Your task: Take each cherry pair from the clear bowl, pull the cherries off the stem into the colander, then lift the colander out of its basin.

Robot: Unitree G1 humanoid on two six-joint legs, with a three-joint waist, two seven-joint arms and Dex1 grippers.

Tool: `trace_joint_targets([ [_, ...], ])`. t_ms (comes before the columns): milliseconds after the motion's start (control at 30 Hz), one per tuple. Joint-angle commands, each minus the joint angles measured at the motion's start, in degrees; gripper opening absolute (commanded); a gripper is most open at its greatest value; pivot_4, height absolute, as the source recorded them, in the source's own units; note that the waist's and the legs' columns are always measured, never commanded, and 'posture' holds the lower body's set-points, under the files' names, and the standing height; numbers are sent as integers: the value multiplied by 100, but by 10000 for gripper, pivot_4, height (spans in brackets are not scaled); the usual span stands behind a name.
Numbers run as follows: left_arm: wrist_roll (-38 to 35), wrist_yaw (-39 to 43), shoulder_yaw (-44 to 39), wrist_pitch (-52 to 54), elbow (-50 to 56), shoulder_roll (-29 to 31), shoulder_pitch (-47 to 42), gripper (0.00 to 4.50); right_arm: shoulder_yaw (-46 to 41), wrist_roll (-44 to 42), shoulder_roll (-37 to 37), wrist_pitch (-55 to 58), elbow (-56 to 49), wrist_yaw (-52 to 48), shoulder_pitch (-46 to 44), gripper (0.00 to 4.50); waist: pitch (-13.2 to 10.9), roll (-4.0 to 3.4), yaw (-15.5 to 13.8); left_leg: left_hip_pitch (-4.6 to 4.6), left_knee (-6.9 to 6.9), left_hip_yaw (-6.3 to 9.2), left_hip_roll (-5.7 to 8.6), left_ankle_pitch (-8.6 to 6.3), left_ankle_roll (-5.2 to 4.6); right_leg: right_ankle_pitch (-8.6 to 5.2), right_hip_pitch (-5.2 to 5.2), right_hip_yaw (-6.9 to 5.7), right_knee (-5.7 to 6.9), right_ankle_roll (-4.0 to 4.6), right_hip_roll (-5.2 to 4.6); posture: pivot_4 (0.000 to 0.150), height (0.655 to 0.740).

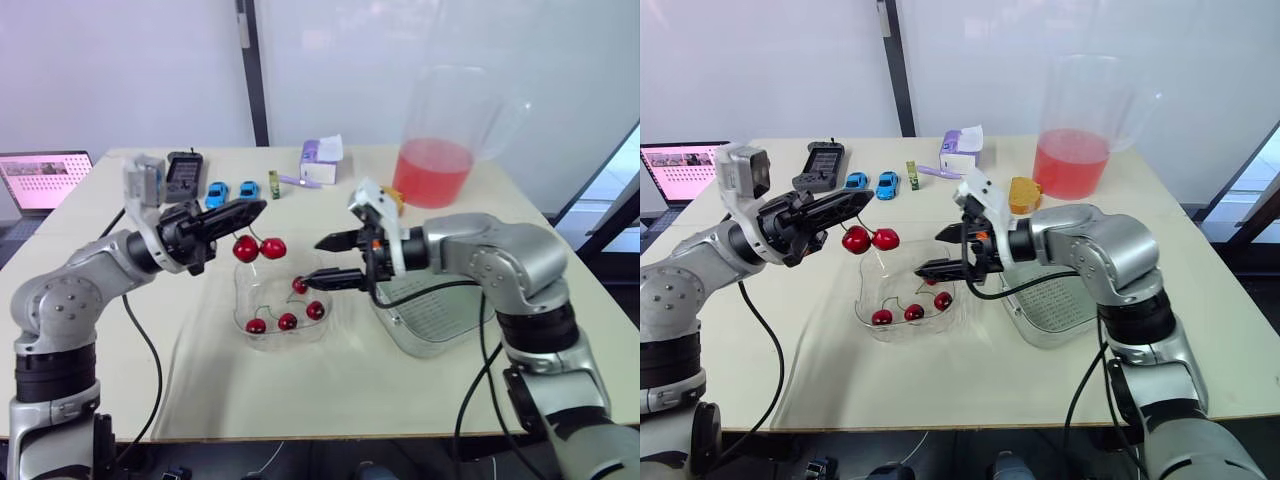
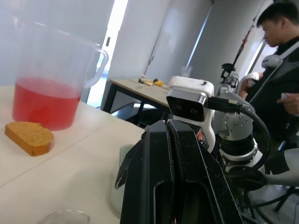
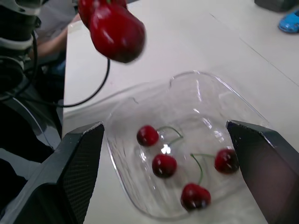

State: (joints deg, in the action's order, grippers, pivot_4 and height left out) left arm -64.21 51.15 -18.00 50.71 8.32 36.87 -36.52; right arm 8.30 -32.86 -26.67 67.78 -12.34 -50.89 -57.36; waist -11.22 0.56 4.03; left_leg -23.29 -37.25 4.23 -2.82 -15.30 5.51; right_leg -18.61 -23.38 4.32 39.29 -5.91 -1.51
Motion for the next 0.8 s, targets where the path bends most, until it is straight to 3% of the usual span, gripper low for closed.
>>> trace_joint_targets([
  [33, -9, 54, -18, -113, 78, 9, -89, 0, 41, -54, 228, -237, 59, 76, -305, 44745, 0, 0, -2, 0, 1, 1, 0, 0, 0, 0, 0, -1, -1, 0, 0, 1500, 7400],
  [633, -61, -20, -63, -131, 133, -3, 13, 0, 142, -175, 449, -369, 348, 40, -640, 44745, 0, 0, -3, -1, 1, 3, 0, 2, 3, 0, 1, -3, -1, 0, -1, 1500, 7400],
  [800, -25, -20, -32, -150, 97, -18, 16, 0, 217, -127, 403, -418, 393, 36, -635, 22332, 0, 0, -3, -1, 0, 3, 0, 2, 3, 0, 1, -3, -1, 0, -1, 1500, 7400],
])
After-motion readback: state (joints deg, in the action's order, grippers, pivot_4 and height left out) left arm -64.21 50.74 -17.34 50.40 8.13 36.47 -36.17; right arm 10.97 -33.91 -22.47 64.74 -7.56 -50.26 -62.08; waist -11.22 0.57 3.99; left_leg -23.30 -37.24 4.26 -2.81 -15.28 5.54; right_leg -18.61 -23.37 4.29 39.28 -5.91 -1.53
